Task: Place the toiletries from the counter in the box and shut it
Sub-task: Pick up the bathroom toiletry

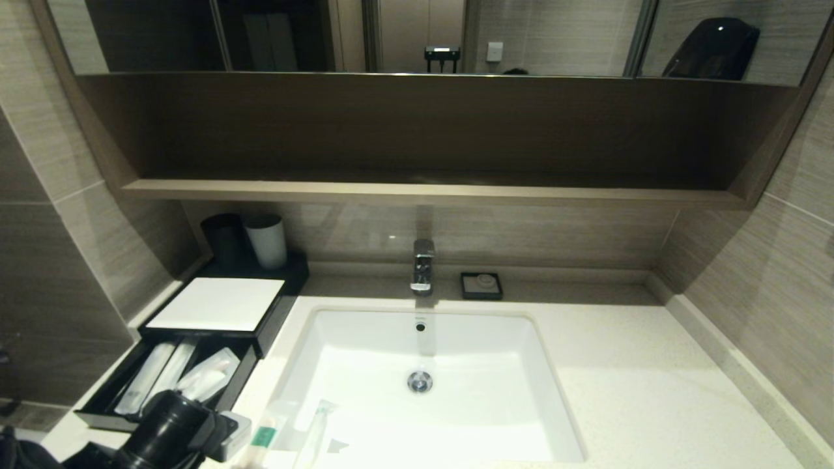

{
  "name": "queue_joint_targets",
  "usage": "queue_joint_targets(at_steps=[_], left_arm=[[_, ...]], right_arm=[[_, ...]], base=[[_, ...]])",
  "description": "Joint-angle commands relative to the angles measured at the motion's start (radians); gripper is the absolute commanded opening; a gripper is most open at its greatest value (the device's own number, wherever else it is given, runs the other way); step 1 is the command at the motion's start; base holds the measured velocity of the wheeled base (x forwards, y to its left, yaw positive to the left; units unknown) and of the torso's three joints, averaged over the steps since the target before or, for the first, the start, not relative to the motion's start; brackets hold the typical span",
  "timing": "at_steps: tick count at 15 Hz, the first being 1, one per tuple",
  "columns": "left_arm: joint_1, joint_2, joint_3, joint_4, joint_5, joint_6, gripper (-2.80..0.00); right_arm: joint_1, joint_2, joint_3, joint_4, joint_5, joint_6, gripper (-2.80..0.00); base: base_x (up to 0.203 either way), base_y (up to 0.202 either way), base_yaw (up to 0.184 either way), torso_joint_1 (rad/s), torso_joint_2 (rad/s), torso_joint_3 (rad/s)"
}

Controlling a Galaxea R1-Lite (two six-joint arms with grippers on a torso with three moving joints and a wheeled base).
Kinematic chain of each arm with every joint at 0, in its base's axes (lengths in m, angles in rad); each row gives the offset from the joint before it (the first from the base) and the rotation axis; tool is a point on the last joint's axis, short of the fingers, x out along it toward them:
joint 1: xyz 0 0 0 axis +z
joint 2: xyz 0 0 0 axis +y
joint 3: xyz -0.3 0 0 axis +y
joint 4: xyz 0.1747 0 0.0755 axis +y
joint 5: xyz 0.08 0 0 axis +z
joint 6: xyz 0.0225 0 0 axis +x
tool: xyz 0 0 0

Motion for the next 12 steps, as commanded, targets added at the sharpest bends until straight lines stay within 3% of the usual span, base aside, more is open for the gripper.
queue_joint_targets(at_steps=[1,12], left_arm=[[0.001,-0.004,-0.001,-0.003,0.001,-0.001,-2.8],[0.005,-0.112,-0.02,0.0,0.017,-0.037,-2.8]], right_arm=[[0.0,0.0,0.001,0.0,0.0,-0.001,-2.8],[0.0,0.0,-0.001,0.0,0.0,0.0,-2.8]], base=[[0.0,0.0,0.0,0.0,0.0,0.0],[0.0,0.0,0.0,0.0,0.0,0.0]])
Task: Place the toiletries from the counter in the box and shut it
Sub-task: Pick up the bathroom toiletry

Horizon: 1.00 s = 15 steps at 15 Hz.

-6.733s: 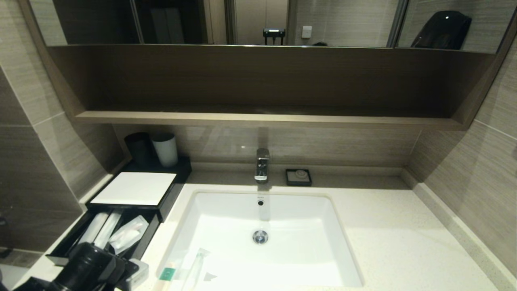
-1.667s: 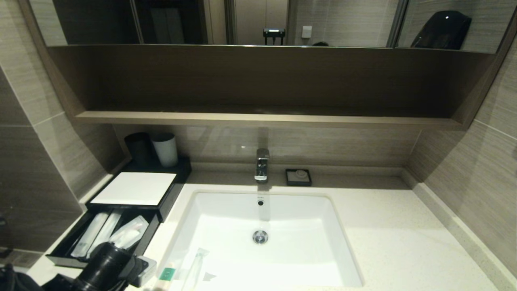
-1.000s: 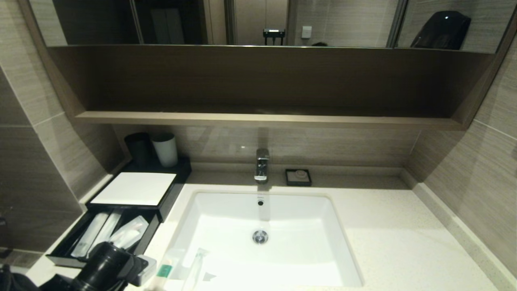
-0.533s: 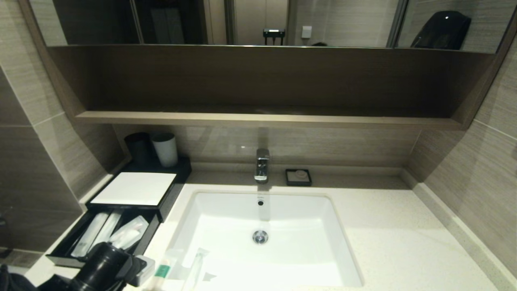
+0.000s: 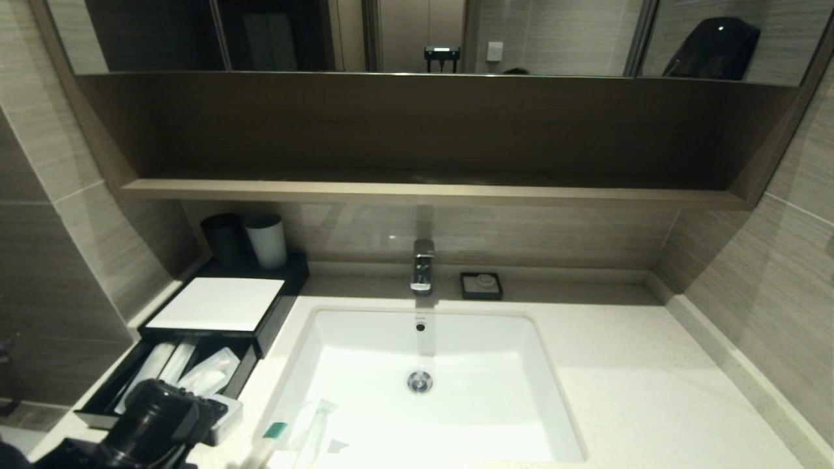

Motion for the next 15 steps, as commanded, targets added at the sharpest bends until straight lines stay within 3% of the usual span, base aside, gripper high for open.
queue_joint_targets(at_steps=[1,5,15], left_arm=[[0.006,-0.03,-0.004,-0.002,0.001,-0.002,-2.8],[0.045,-0.047,-0.026,-0.003,0.042,-0.003,-2.8],[0.199,-0.204,-0.117,0.05,0.045,0.0,-2.8]], right_arm=[[0.0,0.0,0.001,0.0,0.0,0.0,-2.8],[0.0,0.0,0.001,0.0,0.0,-0.001,-2.8],[0.0,0.0,0.001,0.0,0.0,0.0,-2.8]], base=[[0.0,0.0,0.0,0.0,0.0,0.0],[0.0,0.0,0.0,0.0,0.0,0.0],[0.0,0.0,0.0,0.0,0.0,0.0]])
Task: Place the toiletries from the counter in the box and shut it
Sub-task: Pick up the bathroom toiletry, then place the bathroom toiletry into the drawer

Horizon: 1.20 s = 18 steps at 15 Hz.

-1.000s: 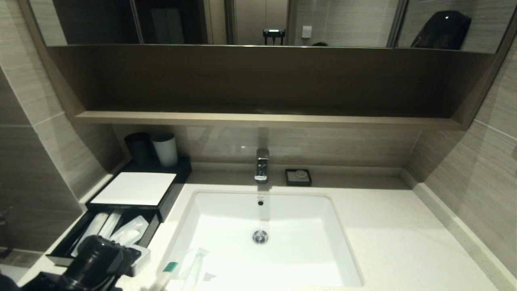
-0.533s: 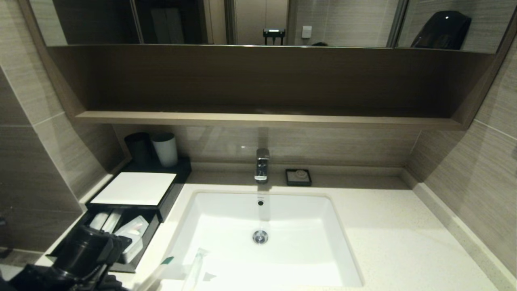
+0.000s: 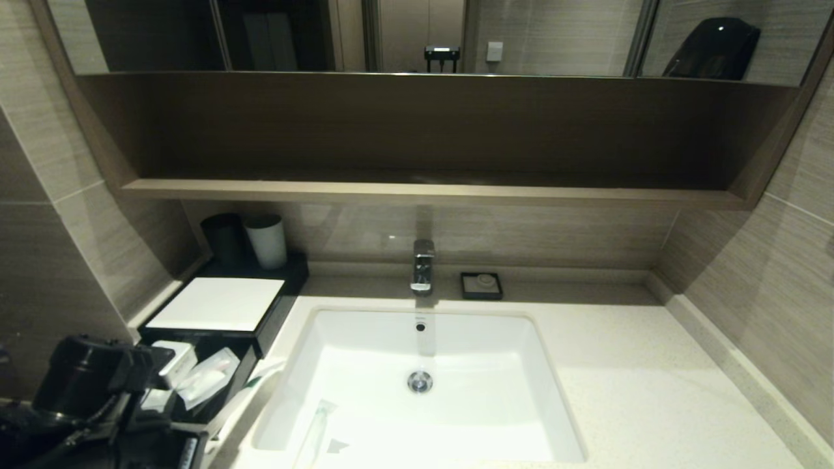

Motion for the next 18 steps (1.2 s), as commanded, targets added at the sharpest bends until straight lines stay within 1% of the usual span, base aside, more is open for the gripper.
queue_joint_targets(at_steps=[1,3,5,9,11,14,18], left_arm=[[0.049,-0.049,-0.038,0.028,0.0,0.0,-2.8],[0.092,-0.086,-0.082,0.094,0.0,0.002,-2.8],[0.112,-0.127,-0.115,0.151,-0.001,0.002,-2.8],[0.122,-0.174,-0.136,0.16,-0.002,0.0,-2.8],[0.145,-0.185,-0.14,0.16,0.0,0.003,-2.8],[0.176,-0.184,-0.139,0.161,0.001,0.028,-2.8],[0.254,-0.143,-0.151,0.158,0.001,0.083,-2.8]], right_arm=[[0.0,0.0,0.001,0.0,0.0,-0.001,-2.8],[0.0,0.0,0.0,0.0,0.0,0.0,-2.8],[0.0,0.0,0.0,0.0,0.0,-0.001,-2.8],[0.0,0.0,0.001,0.0,0.0,-0.002,-2.8],[0.0,0.0,-0.001,0.0,0.0,-0.001,-2.8],[0.0,0.0,0.0,0.0,0.0,-0.002,-2.8],[0.0,0.0,-0.001,0.0,0.0,0.0,-2.8]], base=[[0.0,0.0,0.0,0.0,0.0,0.0],[0.0,0.0,0.0,0.0,0.0,0.0],[0.0,0.0,0.0,0.0,0.0,0.0],[0.0,0.0,0.0,0.0,0.0,0.0],[0.0,0.0,0.0,0.0,0.0,0.0],[0.0,0.0,0.0,0.0,0.0,0.0],[0.0,0.0,0.0,0.0,0.0,0.0]])
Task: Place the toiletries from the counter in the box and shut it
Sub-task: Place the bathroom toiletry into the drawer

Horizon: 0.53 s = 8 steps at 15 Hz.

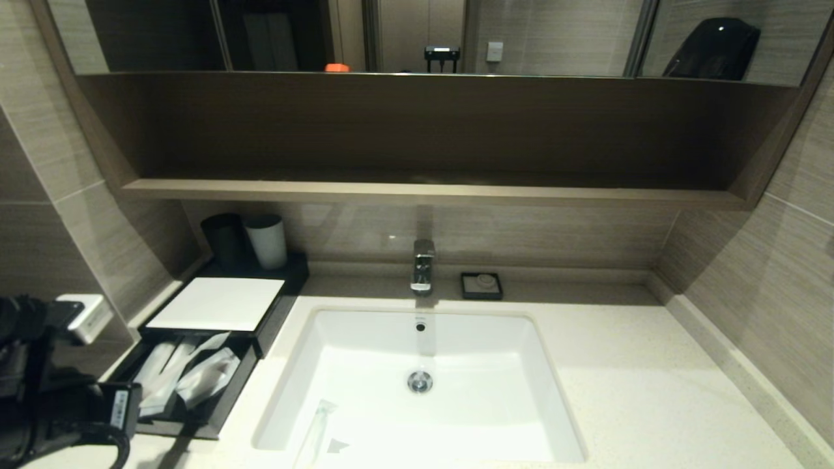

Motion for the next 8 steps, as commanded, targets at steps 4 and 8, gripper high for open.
queue_joint_targets(at_steps=[4,8], left_arm=[[0.115,0.1,-0.037,-0.013,-0.006,0.032,-2.8],[0.14,0.167,-0.049,-0.056,-0.008,0.032,-2.8]], right_arm=[[0.0,0.0,0.0,0.0,0.0,-0.001,-2.8],[0.0,0.0,0.0,0.0,0.0,-0.001,-2.8]], base=[[0.0,0.0,0.0,0.0,0.0,0.0],[0.0,0.0,0.0,0.0,0.0,0.0]])
